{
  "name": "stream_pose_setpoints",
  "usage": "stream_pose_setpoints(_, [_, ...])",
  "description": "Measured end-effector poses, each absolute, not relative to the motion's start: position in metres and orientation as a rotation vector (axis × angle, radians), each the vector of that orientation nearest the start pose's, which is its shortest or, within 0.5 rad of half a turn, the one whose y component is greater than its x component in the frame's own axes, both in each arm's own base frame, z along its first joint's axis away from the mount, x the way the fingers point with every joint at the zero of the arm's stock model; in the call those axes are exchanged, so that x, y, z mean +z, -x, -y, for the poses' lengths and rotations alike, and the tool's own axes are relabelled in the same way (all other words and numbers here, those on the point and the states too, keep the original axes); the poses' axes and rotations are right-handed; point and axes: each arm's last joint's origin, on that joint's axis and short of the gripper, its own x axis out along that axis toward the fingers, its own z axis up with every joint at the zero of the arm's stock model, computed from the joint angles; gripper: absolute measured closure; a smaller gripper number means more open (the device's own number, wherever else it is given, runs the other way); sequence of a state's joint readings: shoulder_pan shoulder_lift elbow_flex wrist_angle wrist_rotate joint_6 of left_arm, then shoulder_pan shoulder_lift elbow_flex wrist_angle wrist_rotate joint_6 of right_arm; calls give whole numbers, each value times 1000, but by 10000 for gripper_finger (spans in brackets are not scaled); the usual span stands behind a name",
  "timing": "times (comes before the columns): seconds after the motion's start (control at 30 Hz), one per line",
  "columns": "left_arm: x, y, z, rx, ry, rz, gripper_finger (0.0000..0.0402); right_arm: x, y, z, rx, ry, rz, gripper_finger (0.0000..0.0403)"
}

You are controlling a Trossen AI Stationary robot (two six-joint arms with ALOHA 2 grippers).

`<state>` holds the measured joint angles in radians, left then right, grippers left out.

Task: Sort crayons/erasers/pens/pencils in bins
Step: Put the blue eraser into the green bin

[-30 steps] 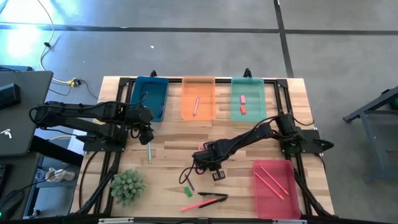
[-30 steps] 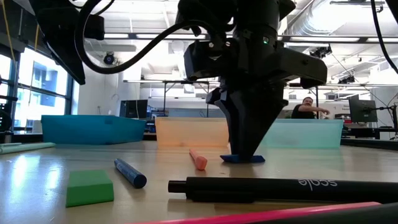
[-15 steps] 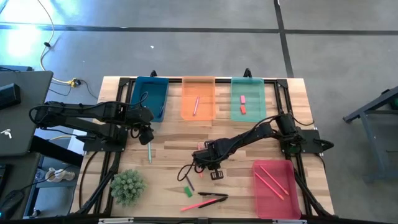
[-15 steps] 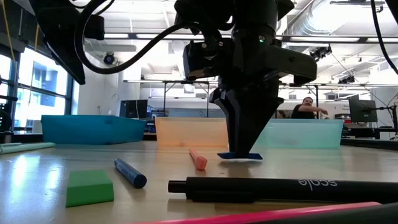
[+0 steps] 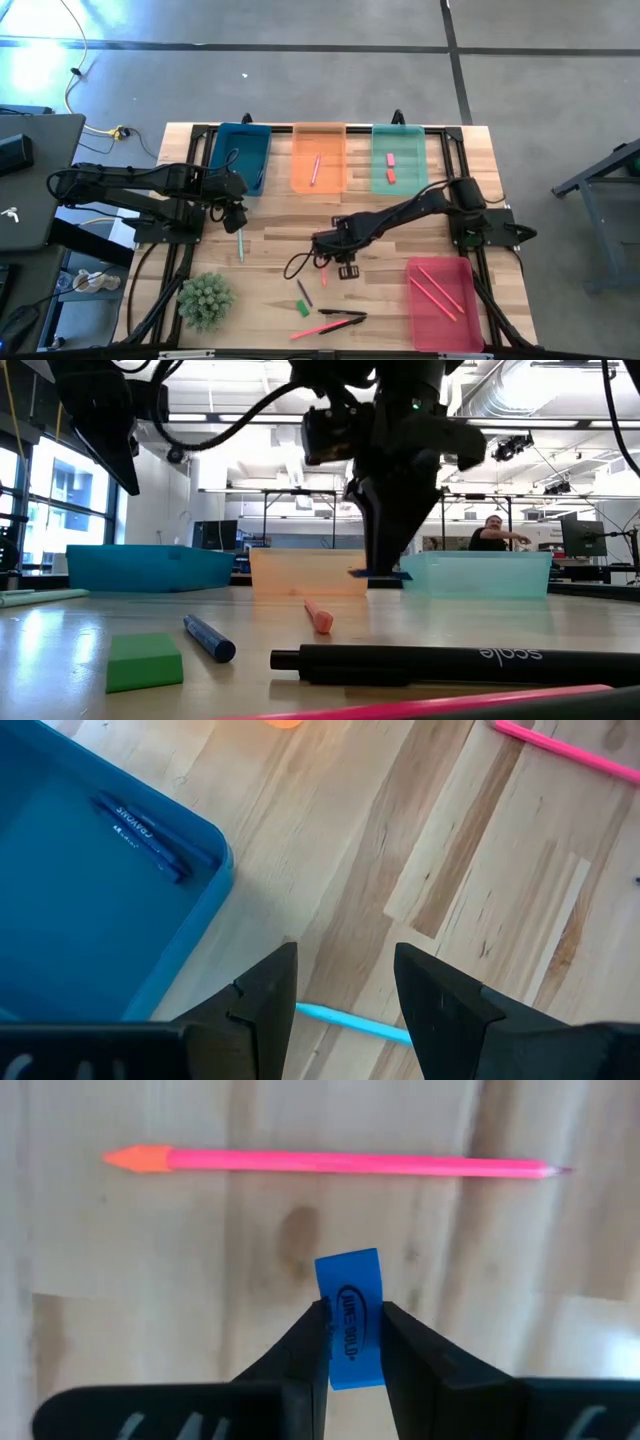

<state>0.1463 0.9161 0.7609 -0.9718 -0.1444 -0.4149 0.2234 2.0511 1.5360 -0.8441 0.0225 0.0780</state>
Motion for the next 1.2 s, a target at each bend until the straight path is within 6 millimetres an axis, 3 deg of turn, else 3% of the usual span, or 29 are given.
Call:
stream_pose_setpoints(0.37, [248, -151, -26, 485, 362, -1051, 245, 215, -387, -32, -74, 93, -1306, 343])
stream_pose_setpoints(0.7, [248, -151, -26, 481, 356, -1049, 245, 264, -361, 38, -275, 56, -1228, 343])
stream_pose_setpoints(0.9, [248, -152, -27, 494, 383, -1028, 245, 264, -312, 71, -384, -3, -1226, 343])
stream_pose_setpoints(1.2, [253, -160, -28, 543, 476, -901, 245, 247, -236, 100, -531, -119, -1126, 343])
